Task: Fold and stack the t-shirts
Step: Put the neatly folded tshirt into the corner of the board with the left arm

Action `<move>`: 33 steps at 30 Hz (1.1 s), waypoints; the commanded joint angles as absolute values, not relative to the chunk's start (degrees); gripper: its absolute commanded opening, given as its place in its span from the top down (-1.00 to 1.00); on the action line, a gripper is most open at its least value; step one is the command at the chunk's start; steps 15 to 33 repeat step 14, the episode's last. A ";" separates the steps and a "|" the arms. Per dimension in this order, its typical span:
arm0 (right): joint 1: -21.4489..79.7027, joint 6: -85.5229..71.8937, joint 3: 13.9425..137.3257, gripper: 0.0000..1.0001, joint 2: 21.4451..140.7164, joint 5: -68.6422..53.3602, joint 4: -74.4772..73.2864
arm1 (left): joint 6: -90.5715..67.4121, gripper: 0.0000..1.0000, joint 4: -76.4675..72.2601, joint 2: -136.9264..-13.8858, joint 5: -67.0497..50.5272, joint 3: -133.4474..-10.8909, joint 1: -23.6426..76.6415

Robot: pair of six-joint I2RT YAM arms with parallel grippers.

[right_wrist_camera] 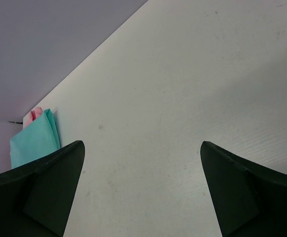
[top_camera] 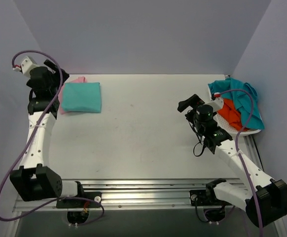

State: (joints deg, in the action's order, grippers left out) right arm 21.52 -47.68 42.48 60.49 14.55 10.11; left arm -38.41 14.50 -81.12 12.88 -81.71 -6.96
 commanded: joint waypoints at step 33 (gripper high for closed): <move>47.36 -35.96 45.88 -0.99 61.52 22.92 14.06 | -32.79 -0.76 25.06 -66.80 28.48 -63.11 19.07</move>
